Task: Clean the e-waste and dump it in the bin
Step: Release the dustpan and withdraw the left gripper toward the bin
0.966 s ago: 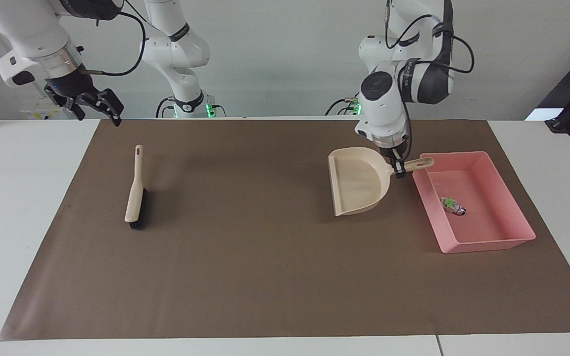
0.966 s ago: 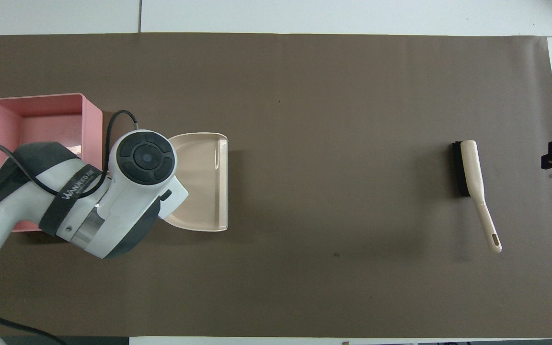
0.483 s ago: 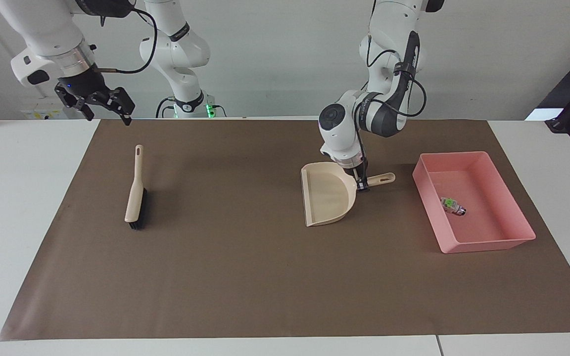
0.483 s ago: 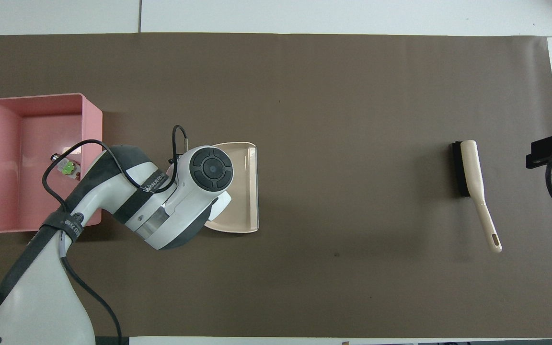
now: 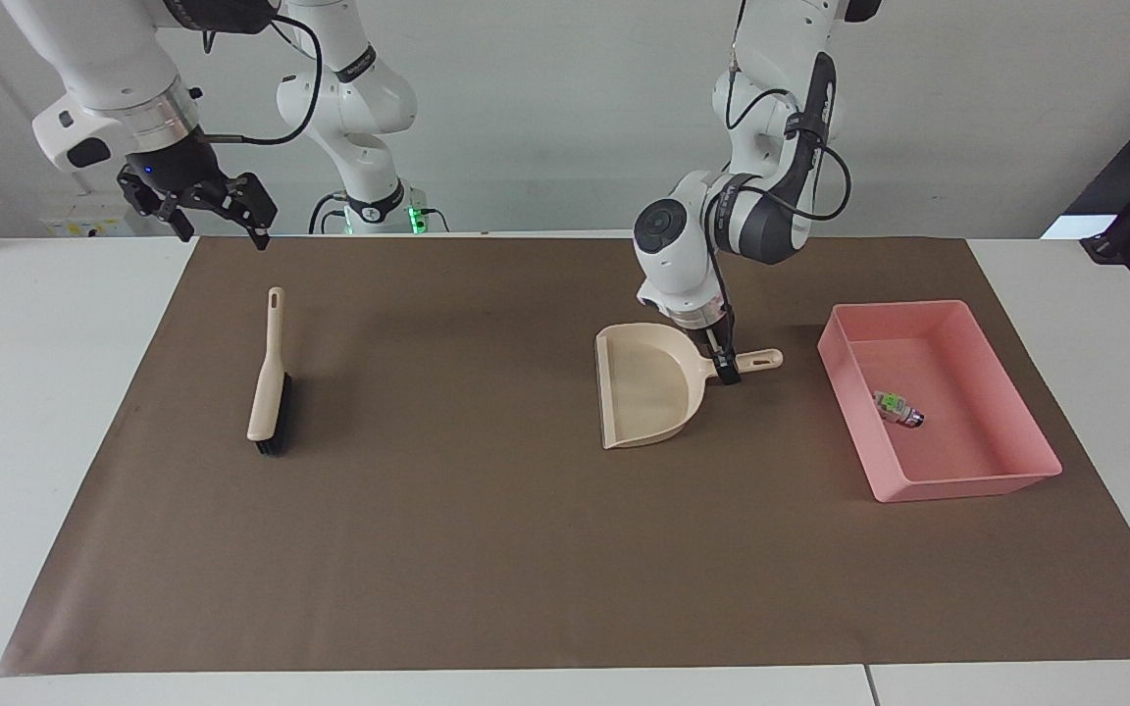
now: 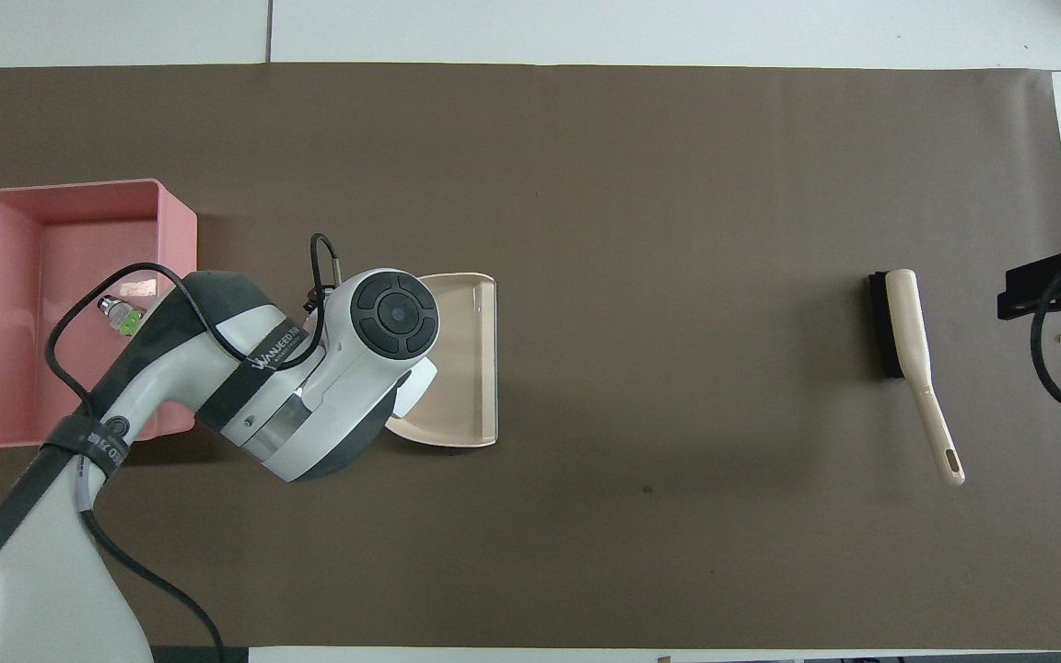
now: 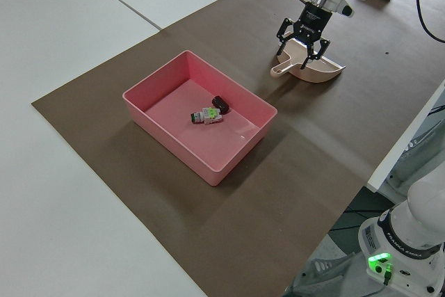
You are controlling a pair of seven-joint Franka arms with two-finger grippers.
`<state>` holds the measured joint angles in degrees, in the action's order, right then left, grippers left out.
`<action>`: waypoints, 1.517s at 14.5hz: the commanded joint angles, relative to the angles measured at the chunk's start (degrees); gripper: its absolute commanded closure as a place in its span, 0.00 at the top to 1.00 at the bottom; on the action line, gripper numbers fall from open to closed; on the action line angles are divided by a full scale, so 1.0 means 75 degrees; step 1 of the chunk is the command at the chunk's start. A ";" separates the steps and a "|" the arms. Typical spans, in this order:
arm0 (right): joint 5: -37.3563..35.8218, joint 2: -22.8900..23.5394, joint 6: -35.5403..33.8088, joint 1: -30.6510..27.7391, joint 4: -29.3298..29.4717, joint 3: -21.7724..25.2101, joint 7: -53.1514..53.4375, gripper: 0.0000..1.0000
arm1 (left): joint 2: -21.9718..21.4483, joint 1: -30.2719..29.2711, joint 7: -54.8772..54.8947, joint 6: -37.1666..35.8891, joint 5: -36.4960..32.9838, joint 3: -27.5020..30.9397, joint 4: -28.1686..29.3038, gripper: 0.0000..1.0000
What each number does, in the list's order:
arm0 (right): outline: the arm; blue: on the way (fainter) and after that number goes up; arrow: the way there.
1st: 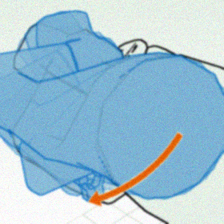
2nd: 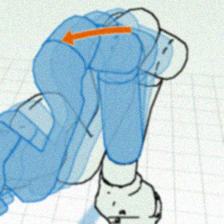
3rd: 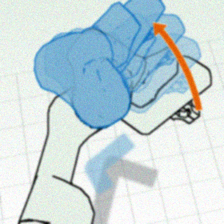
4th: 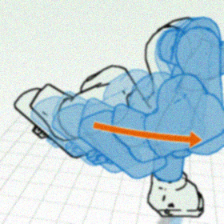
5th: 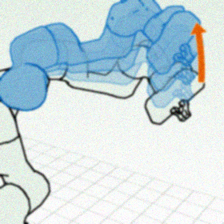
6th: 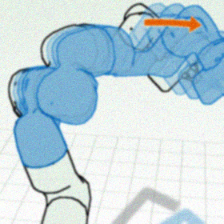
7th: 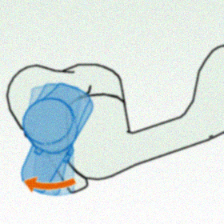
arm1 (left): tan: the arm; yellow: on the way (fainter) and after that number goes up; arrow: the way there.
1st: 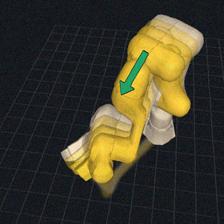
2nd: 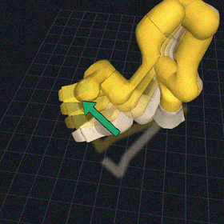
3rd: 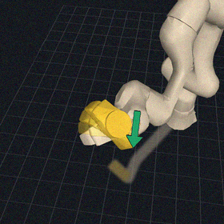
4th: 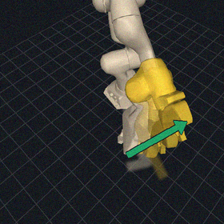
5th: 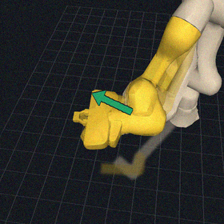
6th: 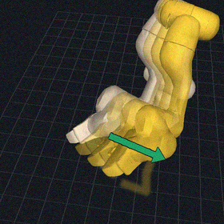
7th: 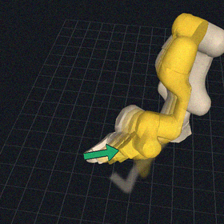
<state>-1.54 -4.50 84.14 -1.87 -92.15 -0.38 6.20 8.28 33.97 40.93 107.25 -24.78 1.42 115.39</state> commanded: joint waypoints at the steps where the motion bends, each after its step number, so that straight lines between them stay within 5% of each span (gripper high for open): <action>1: -0.0029 0.0026 0.0090 -0.0043 0.0017 -0.0066 -0.0194 1.00 | -0.0470 -0.0110 -0.1407 -0.0750 0.0117 0.0092 0.0131 0.98; 8: 0.0006 0.0026 0.0055 -0.0043 0.0029 -0.0066 -0.0183 1.00 | -0.0822 -0.1655 -0.5348 -0.1234 0.1145 0.0092 0.0061 0.98; 15: 0.0018 0.0014 0.0067 -0.0043 0.0018 -0.0066 -0.0183 1.00 | -0.1231 -0.4163 -0.5410 -0.1466 0.2974 0.0115 -0.1133 0.98; 22: 0.0018 0.0014 0.0079 -0.0043 0.0017 -0.0055 -0.0136 1.00 | -0.1092 -0.4846 -0.5351 -0.3129 0.3362 0.0127 -0.3604 0.98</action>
<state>-1.51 -4.50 84.21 -1.87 -92.15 -0.59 5.98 -1.58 -1.44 1.15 88.09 -1.09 2.92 94.32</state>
